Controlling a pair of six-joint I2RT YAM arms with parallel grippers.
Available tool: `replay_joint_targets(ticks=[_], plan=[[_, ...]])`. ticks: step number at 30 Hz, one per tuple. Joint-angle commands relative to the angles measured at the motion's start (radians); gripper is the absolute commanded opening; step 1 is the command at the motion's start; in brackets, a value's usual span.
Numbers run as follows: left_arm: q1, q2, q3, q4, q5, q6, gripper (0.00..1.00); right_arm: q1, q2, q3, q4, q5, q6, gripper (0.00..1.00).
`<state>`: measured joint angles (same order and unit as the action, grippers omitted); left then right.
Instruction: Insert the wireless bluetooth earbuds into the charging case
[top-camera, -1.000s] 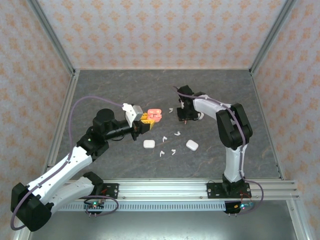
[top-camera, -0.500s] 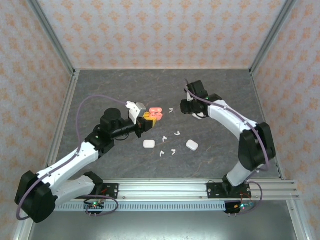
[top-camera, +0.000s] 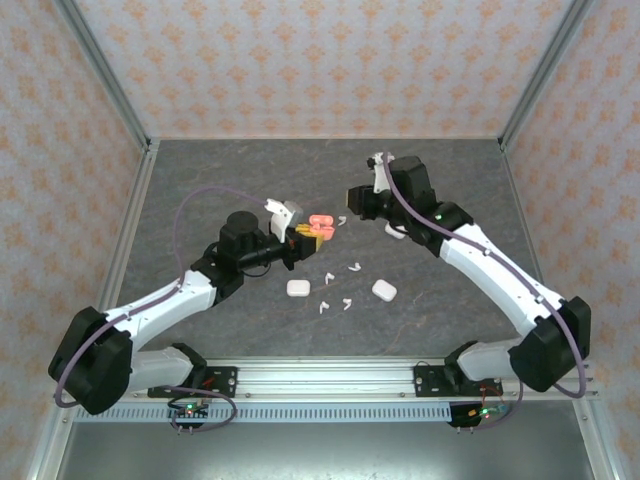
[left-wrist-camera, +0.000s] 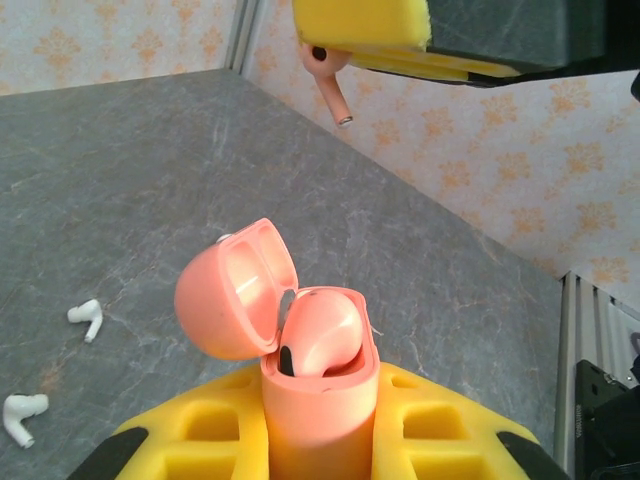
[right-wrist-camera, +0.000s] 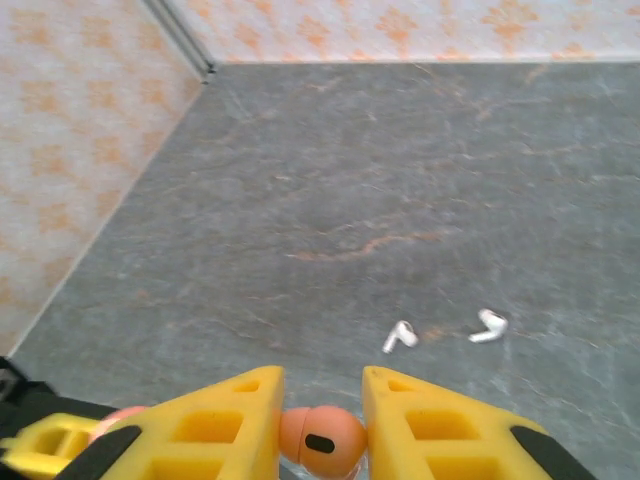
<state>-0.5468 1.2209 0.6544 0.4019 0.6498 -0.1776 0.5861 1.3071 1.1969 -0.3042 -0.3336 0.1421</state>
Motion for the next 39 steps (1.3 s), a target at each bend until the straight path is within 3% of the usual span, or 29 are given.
replay_joint_targets(ticks=[1, 10, 39], plan=[[-0.015, 0.008, 0.034, 0.083, 0.03, -0.015, 0.0, 0.034, -0.024, -0.029, 0.078, -0.006, 0.006, 0.25], [-0.023, 0.028, 0.047, 0.104, 0.021, -0.04, 0.0, 0.097, -0.059, -0.096, 0.129, 0.047, 0.006, 0.25], [-0.029, 0.042, 0.068, 0.115, 0.019, -0.069, 0.0, 0.103, -0.094, -0.201, 0.218, 0.032, 0.047, 0.25]])
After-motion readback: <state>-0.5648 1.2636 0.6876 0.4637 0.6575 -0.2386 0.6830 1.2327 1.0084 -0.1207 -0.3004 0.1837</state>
